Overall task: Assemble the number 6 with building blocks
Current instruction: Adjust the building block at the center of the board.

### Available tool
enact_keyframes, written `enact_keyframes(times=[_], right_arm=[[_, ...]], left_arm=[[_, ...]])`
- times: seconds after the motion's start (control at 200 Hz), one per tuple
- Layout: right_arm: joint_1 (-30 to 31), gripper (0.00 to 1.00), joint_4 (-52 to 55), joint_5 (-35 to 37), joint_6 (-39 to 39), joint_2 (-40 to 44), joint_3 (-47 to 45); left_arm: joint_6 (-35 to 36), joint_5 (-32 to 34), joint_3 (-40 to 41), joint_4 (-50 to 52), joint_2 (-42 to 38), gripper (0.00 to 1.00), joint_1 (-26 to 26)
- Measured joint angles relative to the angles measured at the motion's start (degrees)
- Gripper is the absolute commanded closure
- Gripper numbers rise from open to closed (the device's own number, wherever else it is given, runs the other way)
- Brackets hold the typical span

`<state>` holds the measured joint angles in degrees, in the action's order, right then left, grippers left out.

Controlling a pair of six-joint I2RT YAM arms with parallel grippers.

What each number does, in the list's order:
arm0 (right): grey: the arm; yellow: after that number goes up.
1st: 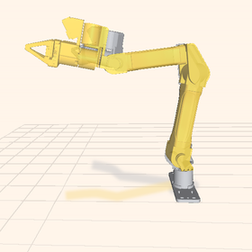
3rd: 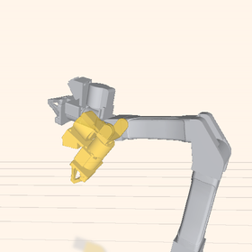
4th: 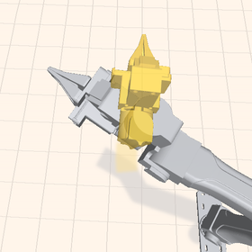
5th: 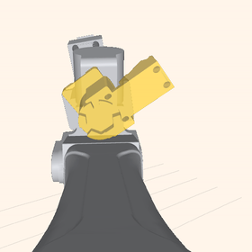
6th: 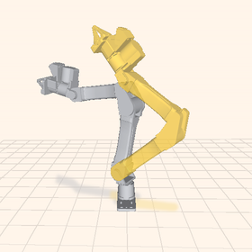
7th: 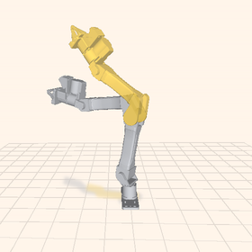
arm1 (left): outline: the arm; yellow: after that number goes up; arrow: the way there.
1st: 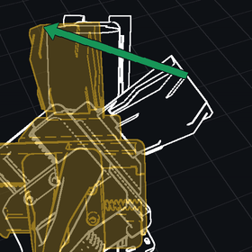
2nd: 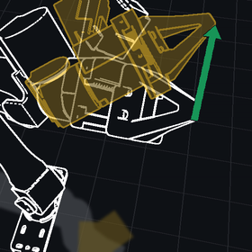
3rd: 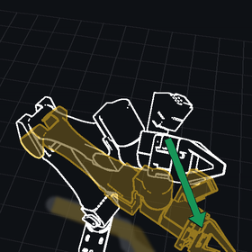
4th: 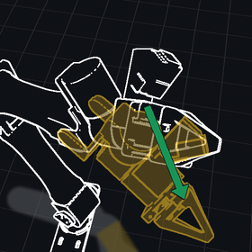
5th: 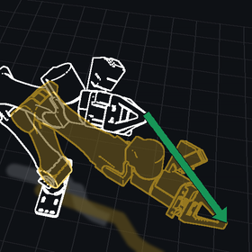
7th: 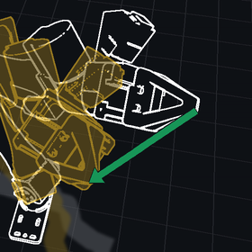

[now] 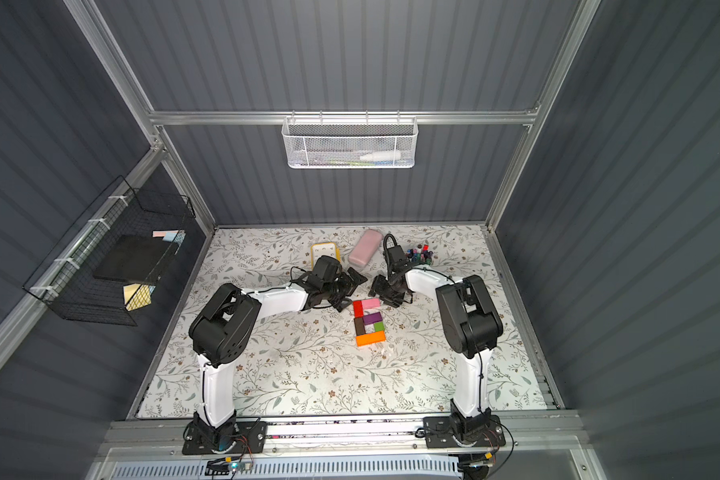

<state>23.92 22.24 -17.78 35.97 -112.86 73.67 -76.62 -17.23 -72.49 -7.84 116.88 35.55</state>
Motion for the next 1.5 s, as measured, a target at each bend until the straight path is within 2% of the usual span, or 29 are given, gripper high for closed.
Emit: enact_keyframes(times=[1.181,1.501], right_arm=[[0.09,0.37,-2.62,-4.87,-0.02,-0.15,-0.96],[0.24,0.37,-2.56,-3.85,-0.04,-0.15,-0.96]], left_arm=[[0.02,0.04,-0.44,0.92,0.07,0.01,0.00],[0.02,0.04,-0.44,0.92,0.07,0.00,0.00]])
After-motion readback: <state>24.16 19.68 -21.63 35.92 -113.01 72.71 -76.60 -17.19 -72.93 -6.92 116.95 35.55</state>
